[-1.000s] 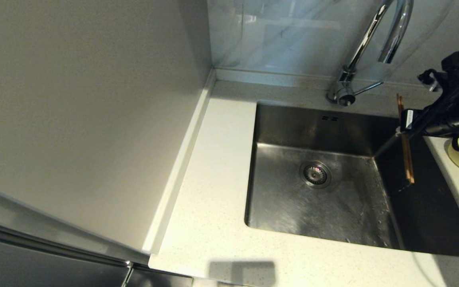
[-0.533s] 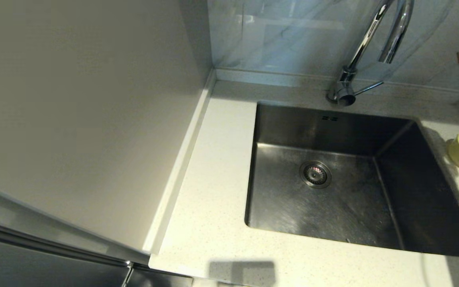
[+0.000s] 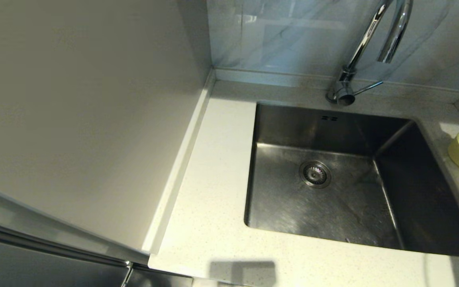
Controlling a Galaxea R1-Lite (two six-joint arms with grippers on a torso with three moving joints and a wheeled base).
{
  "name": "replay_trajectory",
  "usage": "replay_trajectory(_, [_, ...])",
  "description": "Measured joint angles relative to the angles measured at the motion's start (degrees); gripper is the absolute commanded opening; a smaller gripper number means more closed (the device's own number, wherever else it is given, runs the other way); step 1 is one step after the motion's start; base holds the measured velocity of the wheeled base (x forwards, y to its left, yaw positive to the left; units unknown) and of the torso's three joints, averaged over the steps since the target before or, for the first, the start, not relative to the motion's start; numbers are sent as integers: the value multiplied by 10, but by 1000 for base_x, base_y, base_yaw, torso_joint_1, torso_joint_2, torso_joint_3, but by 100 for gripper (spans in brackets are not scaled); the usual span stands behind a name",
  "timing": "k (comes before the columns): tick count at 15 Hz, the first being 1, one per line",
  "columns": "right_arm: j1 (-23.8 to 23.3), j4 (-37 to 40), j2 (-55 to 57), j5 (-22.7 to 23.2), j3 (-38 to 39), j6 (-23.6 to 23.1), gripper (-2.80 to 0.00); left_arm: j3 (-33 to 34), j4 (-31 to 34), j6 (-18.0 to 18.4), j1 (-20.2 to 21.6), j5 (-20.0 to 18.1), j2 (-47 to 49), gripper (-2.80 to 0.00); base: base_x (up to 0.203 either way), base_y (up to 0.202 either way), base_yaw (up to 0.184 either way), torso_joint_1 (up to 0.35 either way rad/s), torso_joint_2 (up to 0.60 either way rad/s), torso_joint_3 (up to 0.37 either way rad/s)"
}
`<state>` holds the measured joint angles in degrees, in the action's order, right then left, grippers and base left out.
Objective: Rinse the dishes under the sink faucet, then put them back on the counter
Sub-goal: Put the chopsticks back to the table from the sink
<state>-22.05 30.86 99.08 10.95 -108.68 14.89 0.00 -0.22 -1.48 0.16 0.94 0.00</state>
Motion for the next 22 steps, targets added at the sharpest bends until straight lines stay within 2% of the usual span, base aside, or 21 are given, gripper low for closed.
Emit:
replay_trajectory(2, [3,-46,-23,30,67,48,-280,0,0,0,0,0,0,-280,0,0,0,0,0,0])
replay_trajectory(3, [5,-97,-36,39,116,65,-280,0,0,0,0,0,0,-280,0,0,0,0,0,0])
replay_trajectory(6, [14,-334,-72,91,274,112,-280,0,0,0,0,0,0,-280,0,0,0,0,0,0])
replay_trajectory(9, [18,-573,-87,124,353,57,-280,0,0,0,0,0,0,-280,0,0,0,0,0,0])
replay_trajectory(11, [19,-673,-86,114,357,51,-280,0,0,0,0,0,0,-280,0,0,0,0,0,0])
replay_trajectory(14, [18,-736,-85,110,353,51,-280,0,0,0,0,0,0,-280,0,0,0,0,0,0])
replay_trajectory(22, [14,-717,-79,109,347,49,-280,0,0,0,0,0,0,-280,0,0,0,0,0,0])
